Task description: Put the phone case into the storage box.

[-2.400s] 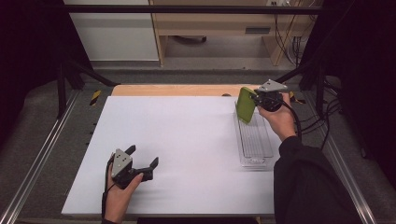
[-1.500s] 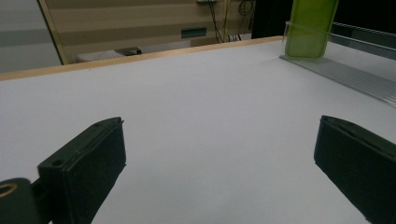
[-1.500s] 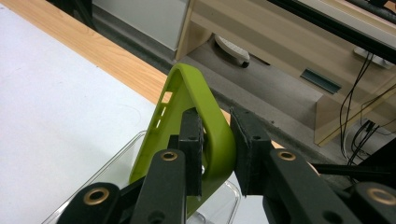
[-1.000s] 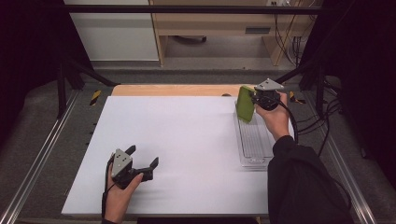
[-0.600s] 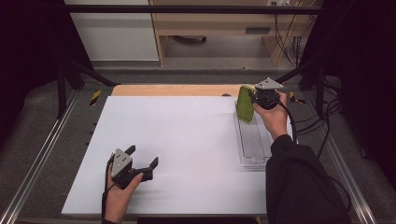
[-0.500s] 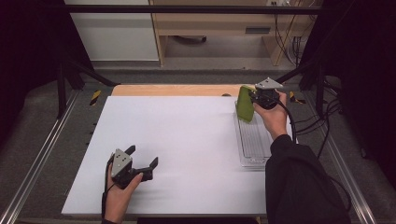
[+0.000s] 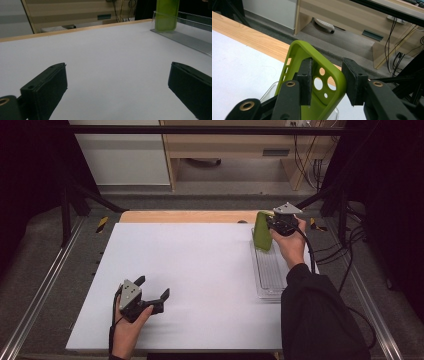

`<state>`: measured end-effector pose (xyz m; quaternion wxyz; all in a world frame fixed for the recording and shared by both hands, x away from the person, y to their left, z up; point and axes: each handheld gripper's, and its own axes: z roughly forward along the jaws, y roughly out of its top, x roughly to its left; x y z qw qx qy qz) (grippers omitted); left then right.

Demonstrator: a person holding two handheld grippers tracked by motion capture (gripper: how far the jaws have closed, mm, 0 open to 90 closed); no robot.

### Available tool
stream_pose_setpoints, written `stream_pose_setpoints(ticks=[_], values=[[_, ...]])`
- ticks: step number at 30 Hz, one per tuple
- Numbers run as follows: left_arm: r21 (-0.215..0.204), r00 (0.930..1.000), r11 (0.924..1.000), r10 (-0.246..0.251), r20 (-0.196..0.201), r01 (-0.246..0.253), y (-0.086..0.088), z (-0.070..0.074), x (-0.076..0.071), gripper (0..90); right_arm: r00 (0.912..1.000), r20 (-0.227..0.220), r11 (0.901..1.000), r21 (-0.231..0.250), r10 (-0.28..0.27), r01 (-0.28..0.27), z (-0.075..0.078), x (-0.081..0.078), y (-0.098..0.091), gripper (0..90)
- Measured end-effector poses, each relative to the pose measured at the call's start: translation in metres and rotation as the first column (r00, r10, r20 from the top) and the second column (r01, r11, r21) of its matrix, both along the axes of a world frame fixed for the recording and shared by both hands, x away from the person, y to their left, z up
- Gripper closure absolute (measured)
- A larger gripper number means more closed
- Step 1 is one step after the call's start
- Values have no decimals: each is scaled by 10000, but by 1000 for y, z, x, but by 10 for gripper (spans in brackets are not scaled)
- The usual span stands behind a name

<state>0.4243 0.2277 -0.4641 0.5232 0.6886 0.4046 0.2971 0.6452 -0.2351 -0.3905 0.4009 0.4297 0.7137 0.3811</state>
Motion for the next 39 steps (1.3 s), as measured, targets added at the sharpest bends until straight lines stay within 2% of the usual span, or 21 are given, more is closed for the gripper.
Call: stream_pose_setpoints(ticks=[3,13,39], values=[[95,10000,10000,-7,-46,7,0,0,0,17,10000,30,10000,7,-33,33,0,1,2,602],[37,10000,10000,12,-37,-12,0,0,0,18,9999,104,10000,58,-59,59,-1,3,7,568],[8,10000,10000,-15,1,15,-2,1,-1,19,9995,259,9998,98,-198,196,-3,7,11,545]])
